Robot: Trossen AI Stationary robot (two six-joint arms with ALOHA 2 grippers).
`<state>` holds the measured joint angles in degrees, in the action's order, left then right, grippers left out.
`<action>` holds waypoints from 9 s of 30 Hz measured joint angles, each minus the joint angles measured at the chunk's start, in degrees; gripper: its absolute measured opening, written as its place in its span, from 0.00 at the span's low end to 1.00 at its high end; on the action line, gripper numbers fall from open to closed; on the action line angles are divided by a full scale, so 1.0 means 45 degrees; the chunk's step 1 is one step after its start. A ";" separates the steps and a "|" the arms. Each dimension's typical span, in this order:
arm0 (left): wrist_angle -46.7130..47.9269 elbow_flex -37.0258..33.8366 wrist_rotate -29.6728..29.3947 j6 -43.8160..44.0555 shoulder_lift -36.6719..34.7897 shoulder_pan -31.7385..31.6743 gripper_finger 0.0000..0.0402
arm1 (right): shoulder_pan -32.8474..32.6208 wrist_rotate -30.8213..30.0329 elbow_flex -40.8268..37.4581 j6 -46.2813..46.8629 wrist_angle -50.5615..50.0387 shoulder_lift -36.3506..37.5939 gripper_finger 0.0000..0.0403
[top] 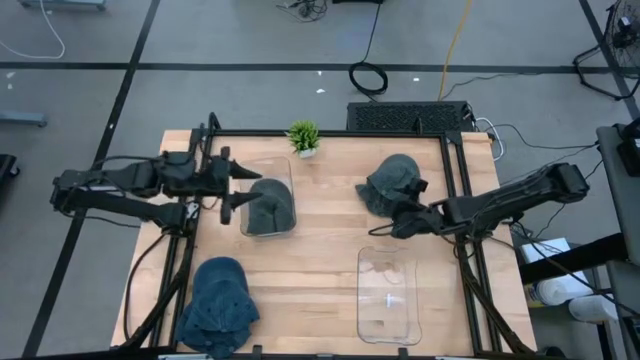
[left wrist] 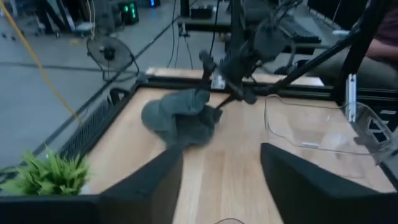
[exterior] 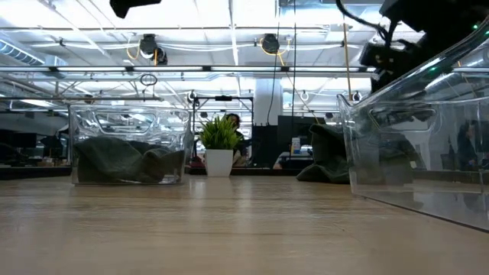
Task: Pick & Place hat
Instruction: Put the black cap into the top transparent bin
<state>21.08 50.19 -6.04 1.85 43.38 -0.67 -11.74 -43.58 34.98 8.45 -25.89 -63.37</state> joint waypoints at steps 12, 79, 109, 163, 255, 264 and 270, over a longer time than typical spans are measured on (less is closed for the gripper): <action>-0.0253 0.0000 -0.0005 0.0250 0.0122 0.0000 0.79 | 0.0886 -0.0643 0.0000 0.0727 -0.1882 -0.0471 0.71; -0.1428 -0.0015 -0.0005 0.0359 0.1388 0.0003 0.78 | 0.0926 0.2402 0.0806 -0.3482 0.7054 0.2836 0.00; -0.3329 -0.0015 0.0017 0.0579 0.1384 0.0002 0.79 | 0.0955 0.3707 0.0806 -0.4797 1.6651 -0.0692 0.00; 0.3759 1.0637 -0.5188 0.0096 1.1953 0.0936 0.70 | 0.2033 0.3009 0.0801 -0.5058 1.6883 -0.1734 0.00; 0.4474 1.0622 -0.3309 -0.0142 1.1953 0.0389 0.04 | 0.1693 0.4339 0.0806 -0.4708 1.6265 -0.1729 0.07; 0.4842 1.0622 -0.3332 -0.0141 1.1953 0.0389 0.03 | 0.1693 0.4324 0.0806 -0.4693 1.5810 -0.1708 0.28; 0.5586 1.0622 -0.3980 -0.0124 1.1953 0.0393 0.02 | 0.1693 0.4314 0.0806 -0.3701 1.3798 -0.1055 0.44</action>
<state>46.22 98.00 -23.95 1.29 97.17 1.10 -4.12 -24.16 38.61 -8.20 36.20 -68.12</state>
